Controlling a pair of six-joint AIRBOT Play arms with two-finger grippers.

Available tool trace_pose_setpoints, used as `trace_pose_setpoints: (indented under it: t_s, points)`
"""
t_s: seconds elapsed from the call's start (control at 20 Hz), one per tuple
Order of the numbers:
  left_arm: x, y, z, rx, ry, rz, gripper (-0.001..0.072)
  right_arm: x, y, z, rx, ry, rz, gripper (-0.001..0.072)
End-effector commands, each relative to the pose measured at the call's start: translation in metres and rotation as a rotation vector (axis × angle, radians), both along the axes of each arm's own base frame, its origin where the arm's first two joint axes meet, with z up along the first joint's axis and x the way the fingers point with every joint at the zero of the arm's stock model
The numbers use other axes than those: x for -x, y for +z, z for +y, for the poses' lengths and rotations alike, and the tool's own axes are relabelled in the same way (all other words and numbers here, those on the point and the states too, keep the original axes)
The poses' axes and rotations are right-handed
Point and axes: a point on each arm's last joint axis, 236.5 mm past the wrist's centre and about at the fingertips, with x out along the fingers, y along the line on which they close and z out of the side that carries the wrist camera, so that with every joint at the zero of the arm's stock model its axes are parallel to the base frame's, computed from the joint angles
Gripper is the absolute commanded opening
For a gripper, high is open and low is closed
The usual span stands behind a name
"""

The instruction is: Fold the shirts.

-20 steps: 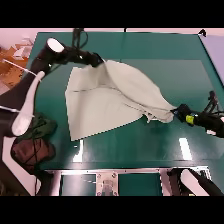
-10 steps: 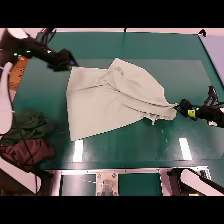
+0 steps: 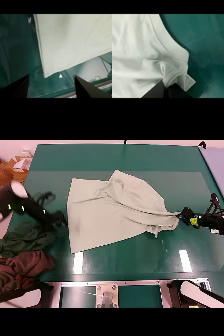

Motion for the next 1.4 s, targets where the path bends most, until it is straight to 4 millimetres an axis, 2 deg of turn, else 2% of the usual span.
trace_pose_setpoints:
  t_s: [0.0, 0.15, 0.3, 0.35, 0.45, 0.5, 0.55, 0.65, 0.75, 0.85, 0.95, 1.15, 1.35]
  points:
    - [0.043, -0.056, -0.021, 0.074, 0.116, 0.012, 0.0606, 0.000, 0.000, 0.000, -0.002, 0.000, 0.000, 0.0018]
    - [0.048, -0.076, -0.030, 0.107, 0.179, -0.021, 0.0605, -0.001, 0.001, 0.001, -0.011, -0.002, -0.003, 0.0018]
    - [0.044, -0.068, -0.052, 0.220, 0.203, -0.048, 0.0603, -0.002, 0.003, 0.002, -0.018, -0.007, -0.007, 0.0018]
    - [0.043, -0.063, -0.059, 0.262, 0.197, -0.056, 0.0518, -0.002, 0.003, 0.002, -0.018, -0.006, -0.008, 0.0019]
    - [0.045, -0.056, -0.066, 0.307, 0.151, -0.074, 0.0019, -0.003, 0.004, 0.001, -0.017, -0.006, -0.010, 0.0019]
    - [0.045, -0.055, -0.065, 0.303, 0.140, -0.076, 0.0023, -0.003, 0.004, 0.002, -0.018, -0.005, -0.009, 0.0019]
    - [0.043, -0.056, -0.061, 0.279, 0.115, -0.089, 0.0023, -0.002, 0.003, 0.003, -0.021, 0.000, -0.006, 0.0052]
    - [0.033, -0.057, -0.043, 0.195, 0.043, -0.133, 0.0022, 0.003, 0.002, 0.008, -0.029, 0.023, 0.012, 0.0249]
    - [0.013, -0.052, -0.029, 0.125, 0.005, -0.188, 0.0022, 0.017, -0.006, 0.014, -0.025, 0.076, 0.065, 0.0375]
    - [-0.009, -0.042, -0.020, 0.084, -0.017, -0.259, 0.0022, 0.032, -0.015, 0.025, -0.055, 0.110, 0.115, 0.0378]
    - [-0.020, -0.035, -0.018, 0.077, -0.019, -0.292, 0.0022, 0.047, -0.026, 0.034, -0.086, 0.128, 0.162, 0.0376]
    - [-0.019, -0.045, -0.013, 0.055, -0.033, -0.270, 0.0022, 0.077, -0.049, 0.029, -0.060, 0.112, 0.297, 0.0376]
    - [-0.019, -0.049, -0.013, 0.058, -0.036, -0.260, 0.0022, 0.083, -0.049, 0.033, -0.072, 0.131, 0.319, 0.0370]
